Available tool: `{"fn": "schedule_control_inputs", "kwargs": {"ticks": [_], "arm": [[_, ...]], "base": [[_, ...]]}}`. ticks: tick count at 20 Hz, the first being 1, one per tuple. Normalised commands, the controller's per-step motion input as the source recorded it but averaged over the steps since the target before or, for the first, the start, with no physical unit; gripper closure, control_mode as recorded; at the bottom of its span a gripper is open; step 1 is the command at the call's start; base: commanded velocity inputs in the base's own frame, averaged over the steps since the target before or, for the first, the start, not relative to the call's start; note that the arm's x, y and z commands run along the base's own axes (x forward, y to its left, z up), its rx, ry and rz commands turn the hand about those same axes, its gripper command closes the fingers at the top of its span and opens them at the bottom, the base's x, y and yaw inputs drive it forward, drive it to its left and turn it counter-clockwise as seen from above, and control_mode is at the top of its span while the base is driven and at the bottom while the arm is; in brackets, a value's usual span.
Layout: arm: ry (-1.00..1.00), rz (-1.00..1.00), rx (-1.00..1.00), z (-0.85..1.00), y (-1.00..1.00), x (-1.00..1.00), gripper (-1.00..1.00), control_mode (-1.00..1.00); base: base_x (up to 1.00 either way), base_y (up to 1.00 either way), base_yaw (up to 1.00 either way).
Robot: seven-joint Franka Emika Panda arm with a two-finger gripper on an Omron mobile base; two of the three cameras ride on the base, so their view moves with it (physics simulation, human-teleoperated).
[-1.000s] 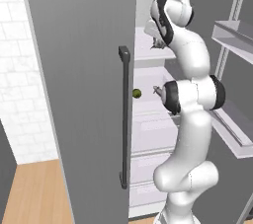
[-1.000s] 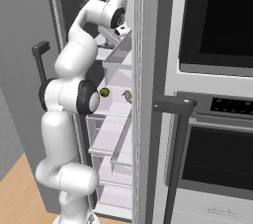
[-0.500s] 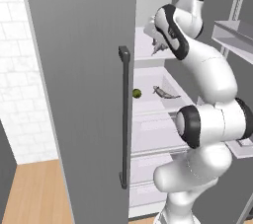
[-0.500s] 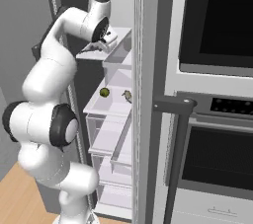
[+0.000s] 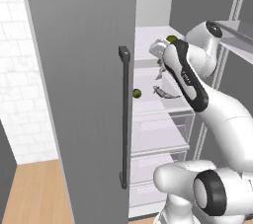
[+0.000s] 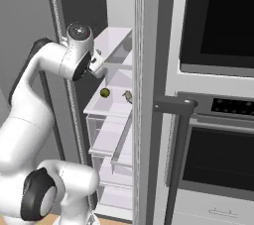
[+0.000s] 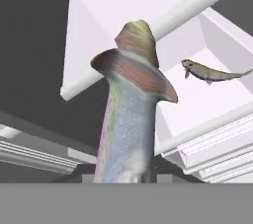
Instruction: Place one lime and one fish in each tupperware on the nearby counter, to pack two identical lunches.
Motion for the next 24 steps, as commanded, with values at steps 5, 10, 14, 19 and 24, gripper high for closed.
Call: {"fn": "schedule_control_inputs", "kwargs": {"ticks": [5, 10, 14, 19, 24], "arm": [[0.14, 0.06, -0.12, -0.21, 0.0, -1.0, 1.0, -1.0], [0.1, 0.07, -0.29, -0.89, 0.0, -0.71, 1.0, -1.0], [0.01, 0.06, -0.28, -0.77, 0.0, -0.48, 1.0, -1.0], [0.02, 0.06, -0.13, -0.4, 0.0, -0.47, 1.0, 1.0], [0.0, 0.0, 0.0, 0.0, 0.0, 0.0, 1.0, 1.0]], "base": [[0.0, 0.0, 0.0], [0.0, 0.0, 0.0], [0.0, 0.0, 0.0], [-0.2, 0.0, 0.02], [-1.0, 0.02, 0.06]]}}
